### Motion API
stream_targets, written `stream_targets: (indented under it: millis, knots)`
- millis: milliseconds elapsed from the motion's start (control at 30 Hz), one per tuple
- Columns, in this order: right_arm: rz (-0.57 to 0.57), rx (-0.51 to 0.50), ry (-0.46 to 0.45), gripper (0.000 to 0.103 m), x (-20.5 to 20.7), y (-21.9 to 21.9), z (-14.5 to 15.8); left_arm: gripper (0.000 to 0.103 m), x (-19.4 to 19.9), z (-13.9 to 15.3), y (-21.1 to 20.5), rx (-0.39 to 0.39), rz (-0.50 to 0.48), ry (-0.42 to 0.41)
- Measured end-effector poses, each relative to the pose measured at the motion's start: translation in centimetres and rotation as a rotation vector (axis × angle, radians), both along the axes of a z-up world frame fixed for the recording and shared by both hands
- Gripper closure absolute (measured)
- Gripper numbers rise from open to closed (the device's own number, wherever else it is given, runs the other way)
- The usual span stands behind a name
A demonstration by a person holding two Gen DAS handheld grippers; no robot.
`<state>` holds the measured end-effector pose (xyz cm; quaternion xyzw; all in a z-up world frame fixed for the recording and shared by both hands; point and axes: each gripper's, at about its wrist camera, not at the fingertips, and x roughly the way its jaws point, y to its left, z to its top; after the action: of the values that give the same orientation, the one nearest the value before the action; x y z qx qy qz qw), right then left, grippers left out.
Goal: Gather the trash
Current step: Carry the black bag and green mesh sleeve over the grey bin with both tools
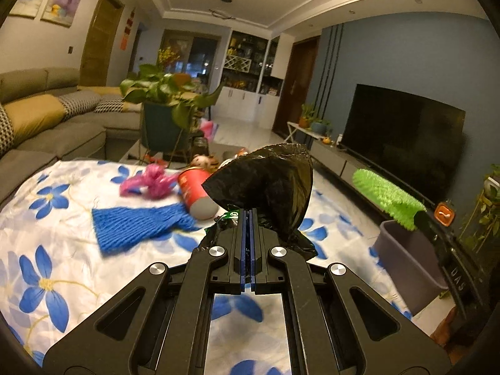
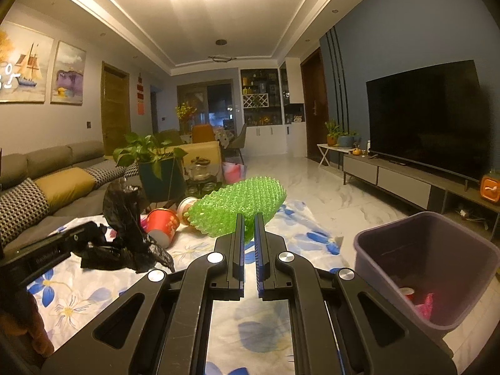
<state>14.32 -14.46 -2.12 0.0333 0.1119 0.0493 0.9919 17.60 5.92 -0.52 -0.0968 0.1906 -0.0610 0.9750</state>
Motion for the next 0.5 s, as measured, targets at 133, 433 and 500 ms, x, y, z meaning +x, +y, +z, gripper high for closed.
stream_targets:
  millis: [133,433,500]
  knots:
    - [-0.028,0.002,-0.013,0.096,-0.7,-1.4,0.4,0.102,-0.1,1.1,-2.1,0.009,-0.036,-0.024]
    - [-0.141,-0.004,-0.040,0.096,-2.2,-5.5,1.0,0.102,0.4,3.1,-7.9,0.029,-0.146,-0.068]
    - [-0.173,-0.001,-0.047,0.097,-2.5,-6.8,1.1,0.102,0.7,3.4,-9.2,0.032,-0.175,-0.076]
